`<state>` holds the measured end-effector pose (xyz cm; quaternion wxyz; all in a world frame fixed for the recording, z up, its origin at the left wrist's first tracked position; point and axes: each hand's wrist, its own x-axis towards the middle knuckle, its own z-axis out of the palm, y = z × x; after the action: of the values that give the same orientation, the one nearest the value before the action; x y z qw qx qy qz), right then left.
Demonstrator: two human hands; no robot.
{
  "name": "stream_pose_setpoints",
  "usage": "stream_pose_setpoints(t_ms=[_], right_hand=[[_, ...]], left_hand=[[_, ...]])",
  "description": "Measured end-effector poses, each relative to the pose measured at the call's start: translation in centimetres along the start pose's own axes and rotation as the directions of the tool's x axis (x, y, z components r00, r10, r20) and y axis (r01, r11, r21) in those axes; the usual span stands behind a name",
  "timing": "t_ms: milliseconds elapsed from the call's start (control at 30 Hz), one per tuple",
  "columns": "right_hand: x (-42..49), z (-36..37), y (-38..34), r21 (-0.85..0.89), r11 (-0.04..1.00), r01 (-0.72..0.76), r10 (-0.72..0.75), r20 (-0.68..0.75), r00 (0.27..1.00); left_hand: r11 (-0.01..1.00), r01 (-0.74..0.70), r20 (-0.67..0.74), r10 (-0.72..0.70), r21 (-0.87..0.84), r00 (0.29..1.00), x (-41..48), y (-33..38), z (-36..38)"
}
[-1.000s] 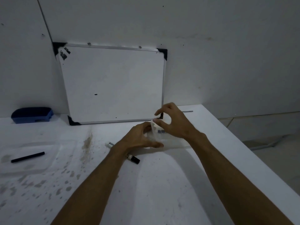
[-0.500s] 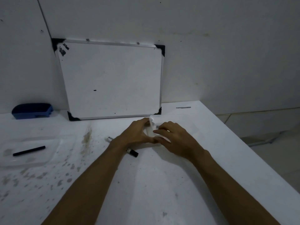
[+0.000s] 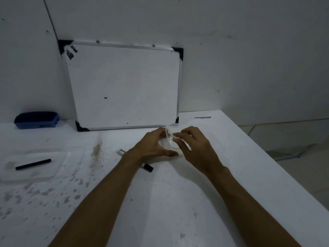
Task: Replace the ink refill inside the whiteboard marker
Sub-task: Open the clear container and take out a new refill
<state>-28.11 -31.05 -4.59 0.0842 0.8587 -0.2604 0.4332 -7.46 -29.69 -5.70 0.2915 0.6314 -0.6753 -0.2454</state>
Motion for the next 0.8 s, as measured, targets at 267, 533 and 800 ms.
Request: stream_pose_setpoints(t_ms=[267,533,800], right_hand=[[-1.2,-0.9,1.3,-0.217,0.969,0.119,-0.109,0.056,0.992],[-3.9,-3.0,4.6,-0.287,0.949,-0.128,0.136,0.007,0.991],[-3.6,-2.8,4.4,-0.226,0.932,-0.282,0.279,-0.05,0.959]], left_hand=[[0.997,-0.044,-0.018,0.043,-0.056,0.999,-0.4,0.1,-0.3],[0.994,-0.052,-0.042,0.048,-0.095,0.998,-0.6,0.1,-0.5],[0.997,-0.018,-0.044,0.015,-0.073,0.999,-0.6,0.1,-0.4]])
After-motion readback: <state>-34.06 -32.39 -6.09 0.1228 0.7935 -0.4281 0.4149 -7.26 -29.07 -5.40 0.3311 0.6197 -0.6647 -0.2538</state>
